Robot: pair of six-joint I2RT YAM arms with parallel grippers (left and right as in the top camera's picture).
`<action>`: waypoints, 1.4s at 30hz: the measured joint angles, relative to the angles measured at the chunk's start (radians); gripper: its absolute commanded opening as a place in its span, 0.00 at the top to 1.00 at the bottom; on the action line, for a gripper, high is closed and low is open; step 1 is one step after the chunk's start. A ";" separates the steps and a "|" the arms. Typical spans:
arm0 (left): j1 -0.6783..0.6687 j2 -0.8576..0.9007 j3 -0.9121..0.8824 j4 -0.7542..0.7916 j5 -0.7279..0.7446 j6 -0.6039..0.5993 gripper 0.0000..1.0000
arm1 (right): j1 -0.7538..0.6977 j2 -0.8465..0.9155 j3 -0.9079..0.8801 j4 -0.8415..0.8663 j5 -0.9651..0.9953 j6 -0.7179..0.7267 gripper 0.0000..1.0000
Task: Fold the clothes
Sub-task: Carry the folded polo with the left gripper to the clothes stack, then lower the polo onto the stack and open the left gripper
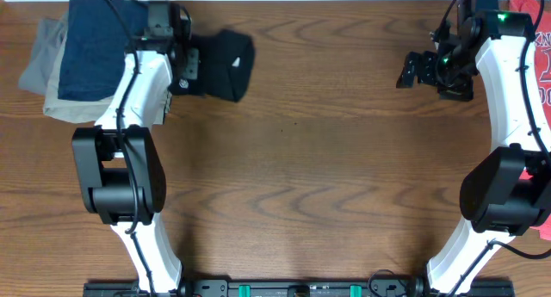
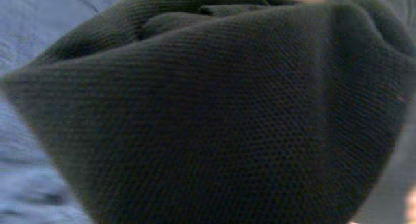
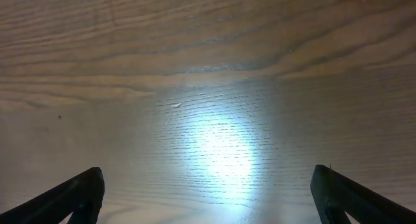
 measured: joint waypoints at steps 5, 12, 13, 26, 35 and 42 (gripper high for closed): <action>0.009 0.000 0.101 -0.004 -0.018 -0.001 0.94 | 0.000 0.000 0.000 0.000 0.000 0.000 0.01; 0.026 0.000 0.197 -0.028 -0.025 -0.039 0.94 | 0.000 0.000 0.000 0.000 0.000 0.000 0.01; 0.028 0.000 0.203 -0.031 -0.025 -0.048 0.94 | 0.000 0.000 0.000 0.000 0.000 0.000 0.01; 0.097 0.000 0.209 -0.031 -0.024 -0.242 0.94 | 0.000 0.000 0.000 0.000 0.000 0.000 0.01; 0.223 0.000 0.209 -0.029 -0.023 -0.348 0.76 | 0.000 0.000 0.000 0.000 0.000 0.000 0.01; 0.291 0.008 0.209 -0.023 -0.021 -0.372 0.75 | 0.000 0.000 0.000 0.000 0.000 0.000 0.01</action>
